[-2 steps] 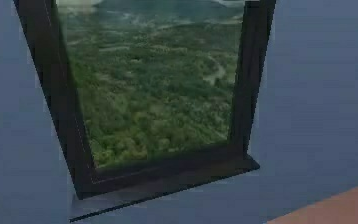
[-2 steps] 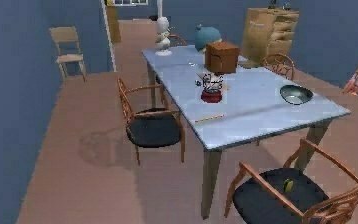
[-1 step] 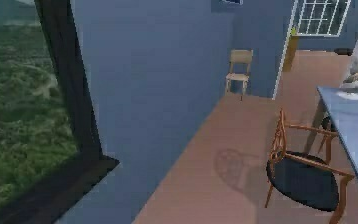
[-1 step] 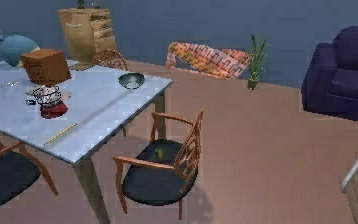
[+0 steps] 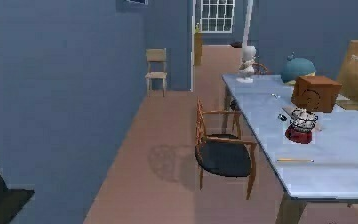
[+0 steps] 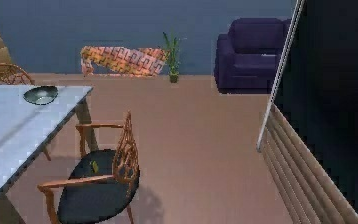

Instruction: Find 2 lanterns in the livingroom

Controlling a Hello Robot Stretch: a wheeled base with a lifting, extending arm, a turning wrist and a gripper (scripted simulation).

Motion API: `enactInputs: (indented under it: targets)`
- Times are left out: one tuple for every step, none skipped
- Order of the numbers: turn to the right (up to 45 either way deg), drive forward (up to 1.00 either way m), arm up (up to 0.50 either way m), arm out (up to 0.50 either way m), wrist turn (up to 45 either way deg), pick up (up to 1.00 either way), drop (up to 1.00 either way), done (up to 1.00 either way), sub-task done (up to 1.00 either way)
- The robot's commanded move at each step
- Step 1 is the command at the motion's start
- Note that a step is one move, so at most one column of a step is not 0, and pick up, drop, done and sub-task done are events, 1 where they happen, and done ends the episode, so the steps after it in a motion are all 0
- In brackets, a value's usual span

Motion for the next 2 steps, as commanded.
enactInputs:
  targets:
    - [0.0,0.85,0.00,0.00,0.0,0.00,0.00,0.00,0.00]
    - [45.0,0.00,0.00,0.00,0.0,0.00,0.00,0.00,0.00]
